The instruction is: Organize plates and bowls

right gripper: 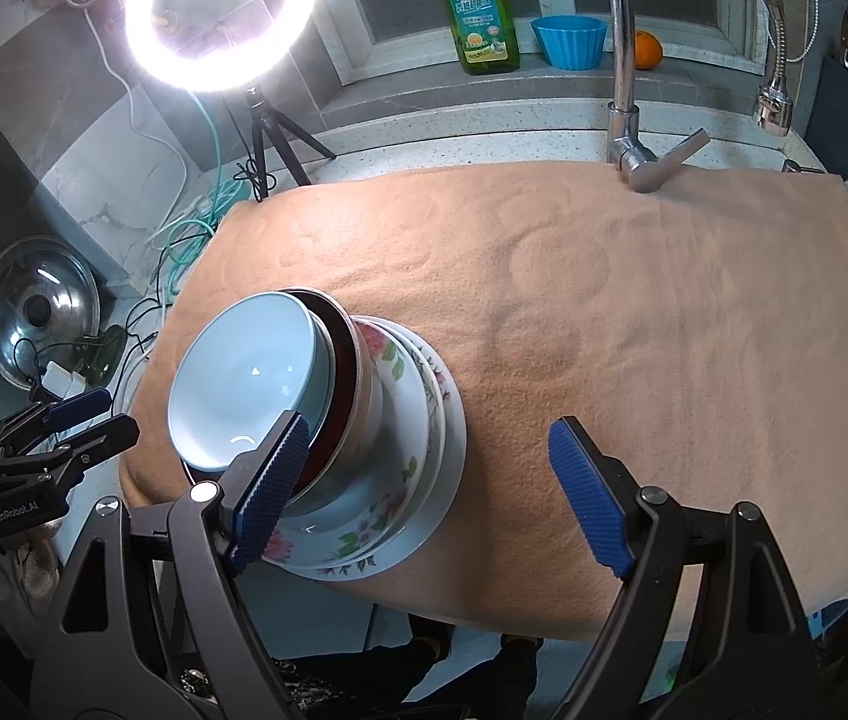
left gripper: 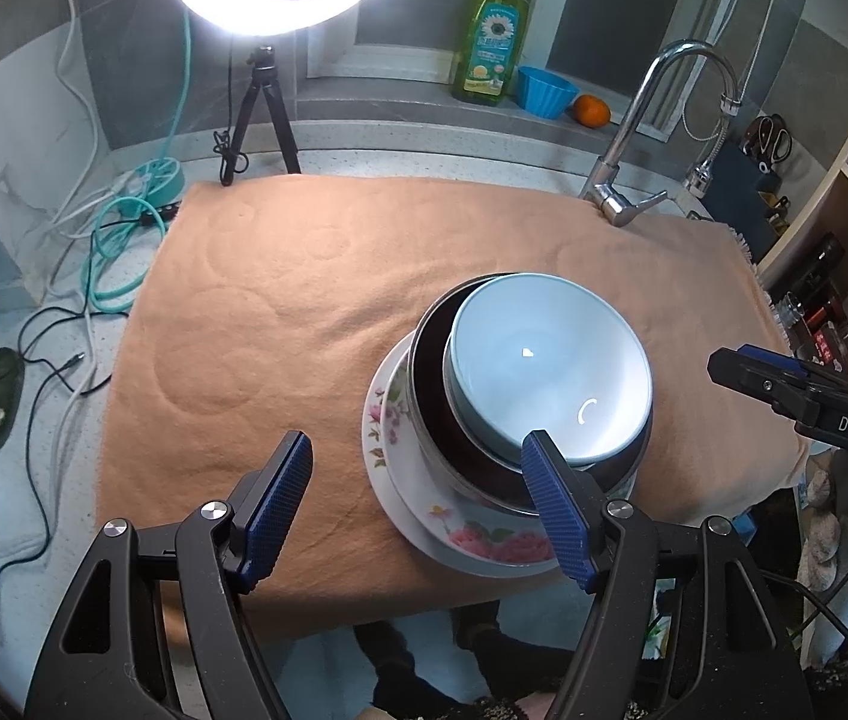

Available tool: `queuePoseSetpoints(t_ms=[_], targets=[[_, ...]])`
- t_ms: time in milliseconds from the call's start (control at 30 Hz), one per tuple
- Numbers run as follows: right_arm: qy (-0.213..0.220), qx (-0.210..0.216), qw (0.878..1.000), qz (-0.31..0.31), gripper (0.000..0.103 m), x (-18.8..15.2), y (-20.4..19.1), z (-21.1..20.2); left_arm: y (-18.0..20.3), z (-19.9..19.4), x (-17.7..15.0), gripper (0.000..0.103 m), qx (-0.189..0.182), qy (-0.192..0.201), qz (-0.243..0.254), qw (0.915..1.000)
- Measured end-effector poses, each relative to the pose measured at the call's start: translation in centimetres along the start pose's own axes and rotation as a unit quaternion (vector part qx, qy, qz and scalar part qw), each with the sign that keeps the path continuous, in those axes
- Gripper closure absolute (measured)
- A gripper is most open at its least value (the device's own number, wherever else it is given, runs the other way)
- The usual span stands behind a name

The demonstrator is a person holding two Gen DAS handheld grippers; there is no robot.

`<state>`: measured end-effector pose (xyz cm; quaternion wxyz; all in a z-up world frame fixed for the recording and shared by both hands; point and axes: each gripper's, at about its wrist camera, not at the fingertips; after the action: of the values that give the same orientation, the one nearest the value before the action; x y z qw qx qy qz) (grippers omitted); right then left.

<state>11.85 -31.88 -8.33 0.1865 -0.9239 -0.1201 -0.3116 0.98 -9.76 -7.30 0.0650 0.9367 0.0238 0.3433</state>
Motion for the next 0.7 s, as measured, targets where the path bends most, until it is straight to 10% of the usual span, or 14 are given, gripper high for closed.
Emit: queuePoseSetpoints(t_ms=[700], targets=[[-0.001, -0.001, 1.0, 0.007, 0.018, -0.4, 0.03, 0.01, -0.6, 0.17, 0.22, 0.031, -0.001, -0.002, -0.011, 0.9999]])
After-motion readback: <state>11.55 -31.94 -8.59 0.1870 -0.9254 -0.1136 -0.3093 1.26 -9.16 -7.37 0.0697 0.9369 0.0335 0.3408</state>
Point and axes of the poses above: each gripper's, at about its wrist camera, not at the fingertips, and z roughly the way its jaws point, y to its right, x to its top, and after that the axes turned 8 degrees about y, right-handed
